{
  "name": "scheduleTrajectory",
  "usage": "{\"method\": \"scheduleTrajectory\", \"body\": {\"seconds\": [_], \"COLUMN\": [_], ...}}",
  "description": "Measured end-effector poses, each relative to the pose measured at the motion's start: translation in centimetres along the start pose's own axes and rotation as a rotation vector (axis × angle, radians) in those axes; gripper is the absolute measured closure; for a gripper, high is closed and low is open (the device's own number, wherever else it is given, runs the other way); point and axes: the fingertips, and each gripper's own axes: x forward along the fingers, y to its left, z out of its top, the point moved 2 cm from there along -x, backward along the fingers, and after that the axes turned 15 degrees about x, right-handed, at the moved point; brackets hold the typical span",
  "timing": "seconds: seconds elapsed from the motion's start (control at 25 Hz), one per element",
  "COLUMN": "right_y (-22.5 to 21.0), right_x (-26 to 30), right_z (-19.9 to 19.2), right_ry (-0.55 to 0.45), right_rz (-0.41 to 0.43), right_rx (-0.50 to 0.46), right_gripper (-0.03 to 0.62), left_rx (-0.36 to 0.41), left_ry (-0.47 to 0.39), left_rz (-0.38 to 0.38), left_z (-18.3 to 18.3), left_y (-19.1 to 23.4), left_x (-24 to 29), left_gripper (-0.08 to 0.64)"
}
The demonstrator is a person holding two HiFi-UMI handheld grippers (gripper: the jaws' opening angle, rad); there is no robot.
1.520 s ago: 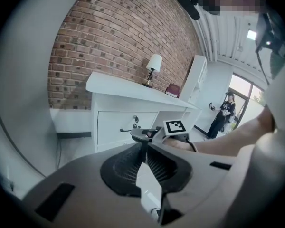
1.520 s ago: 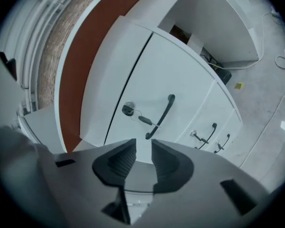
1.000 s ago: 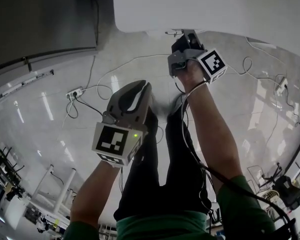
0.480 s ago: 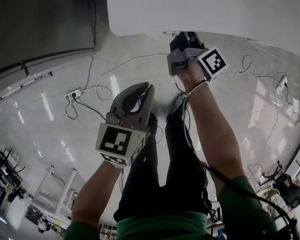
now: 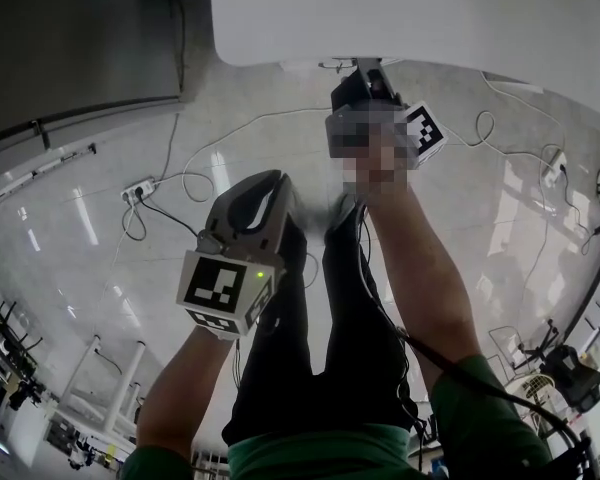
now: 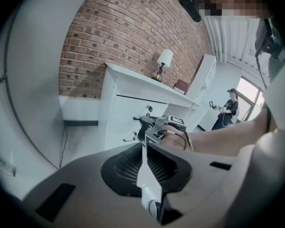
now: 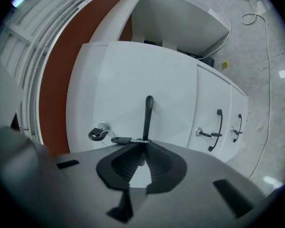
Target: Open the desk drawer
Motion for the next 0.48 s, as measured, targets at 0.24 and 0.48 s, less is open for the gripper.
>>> {"method": "scheduleTrajectory", "body": {"seconds": [0.24, 0.48], "right_y": [-0.7, -1.3], "right_x": [-3.2, -7.0], "right_z": [-0.9, -1.9], "right_ry": [-0.01, 0.006], "right_rz": [-0.011, -0.013], "right_rx": [0.017, 0.02], "right_gripper": [0.569, 0.569], "left_rx": [0.023, 0.021], "left_ry": [-0.007, -0.01], "left_rz": [0.0, -0.018], "left_z": [-0.5, -0.4], "left_y": [-0.4, -2.1], "left_x": [-0.4, -0.8], "left_gripper": [0.538, 0.538]}}
